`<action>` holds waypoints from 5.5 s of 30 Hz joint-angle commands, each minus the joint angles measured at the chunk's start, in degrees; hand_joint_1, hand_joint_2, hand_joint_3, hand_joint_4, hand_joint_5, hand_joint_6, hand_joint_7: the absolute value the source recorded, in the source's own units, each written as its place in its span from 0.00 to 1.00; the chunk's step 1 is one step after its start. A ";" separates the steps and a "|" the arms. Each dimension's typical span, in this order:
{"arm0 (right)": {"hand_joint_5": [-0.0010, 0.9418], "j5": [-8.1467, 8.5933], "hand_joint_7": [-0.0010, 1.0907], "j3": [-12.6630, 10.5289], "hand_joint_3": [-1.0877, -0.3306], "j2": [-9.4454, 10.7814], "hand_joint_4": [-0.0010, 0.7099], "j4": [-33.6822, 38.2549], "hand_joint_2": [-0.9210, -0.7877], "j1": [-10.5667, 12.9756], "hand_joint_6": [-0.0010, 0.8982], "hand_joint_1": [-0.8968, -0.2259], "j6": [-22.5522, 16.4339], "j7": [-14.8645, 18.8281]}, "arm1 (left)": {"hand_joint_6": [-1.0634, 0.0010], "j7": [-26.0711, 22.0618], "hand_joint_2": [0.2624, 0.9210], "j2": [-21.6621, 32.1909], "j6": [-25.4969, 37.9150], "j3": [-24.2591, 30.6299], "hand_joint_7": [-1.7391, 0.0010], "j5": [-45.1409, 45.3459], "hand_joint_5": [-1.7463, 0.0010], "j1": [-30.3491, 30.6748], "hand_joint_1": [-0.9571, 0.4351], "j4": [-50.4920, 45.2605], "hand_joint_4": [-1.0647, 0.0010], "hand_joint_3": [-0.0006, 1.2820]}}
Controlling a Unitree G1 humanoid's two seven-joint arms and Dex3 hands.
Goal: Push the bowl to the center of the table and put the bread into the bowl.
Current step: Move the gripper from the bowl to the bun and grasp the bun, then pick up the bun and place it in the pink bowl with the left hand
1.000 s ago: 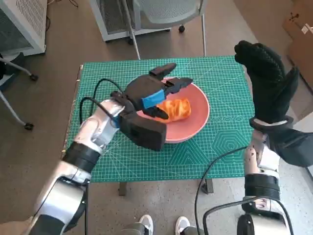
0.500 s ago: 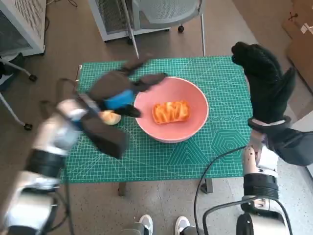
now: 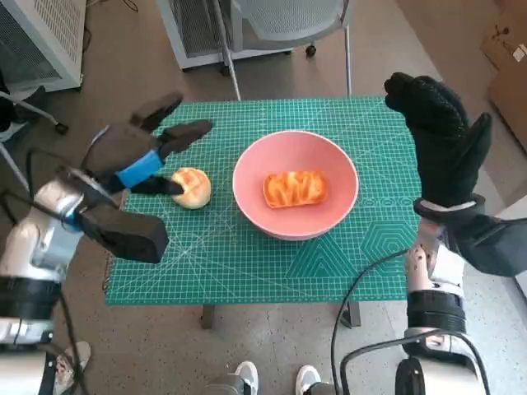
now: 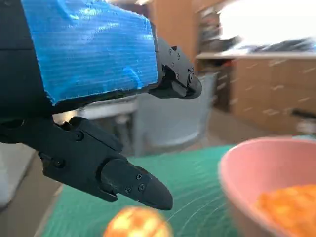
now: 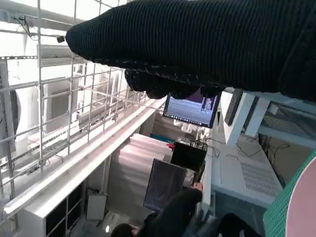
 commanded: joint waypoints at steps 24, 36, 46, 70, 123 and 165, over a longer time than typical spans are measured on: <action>0.01 1.73 0.01 -1.53 0.63 -0.88 0.37 4.98 0.00 -2.21 0.43 0.39 0.61 4.55 | 0.65 2.68 0.84 -7.45 1.76 -6.46 1.00 1.26 1.00 -7.01 0.33 22.25 0.89 0.00; 0.01 0.91 0.01 -1.59 0.63 -1.92 0.37 4.75 0.00 -2.14 0.42 0.40 -0.03 4.13 | 0.68 5.40 0.83 -11.77 1.44 -9.81 1.00 1.47 1.00 -12.78 0.39 35.69 0.89 0.00; 0.00 -0.07 0.00 -1.14 0.62 -2.32 0.37 3.64 0.00 -1.38 0.40 0.42 -1.03 3.19 | 0.71 5.87 0.79 -14.98 4.25 -12.20 1.00 2.07 1.00 -16.01 0.54 42.72 0.90 0.00; 0.00 -0.39 0.00 -0.83 0.60 -2.50 0.36 1.34 0.00 -0.24 0.40 0.43 -0.12 2.19 | 0.46 16.44 1.00 -15.26 9.65 -23.73 0.48 12.39 0.38 -18.94 0.74 46.23 0.45 0.13; 0.00 1.24 0.01 -0.61 0.63 -1.40 0.37 0.17 0.00 0.46 0.43 0.41 1.26 2.68 | 0.40 6.05 1.00 -16.19 4.29 -9.50 0.31 2.36 0.32 -16.97 0.69 -1.79 0.41 0.07; 0.00 -1.21 0.01 -0.35 0.66 -1.98 0.37 -4.96 0.00 3.62 0.44 0.41 1.67 -1.70 | 0.86 3.78 0.80 -23.21 1.27 -17.33 0.88 5.92 1.00 -21.74 0.36 22.69 0.93 0.01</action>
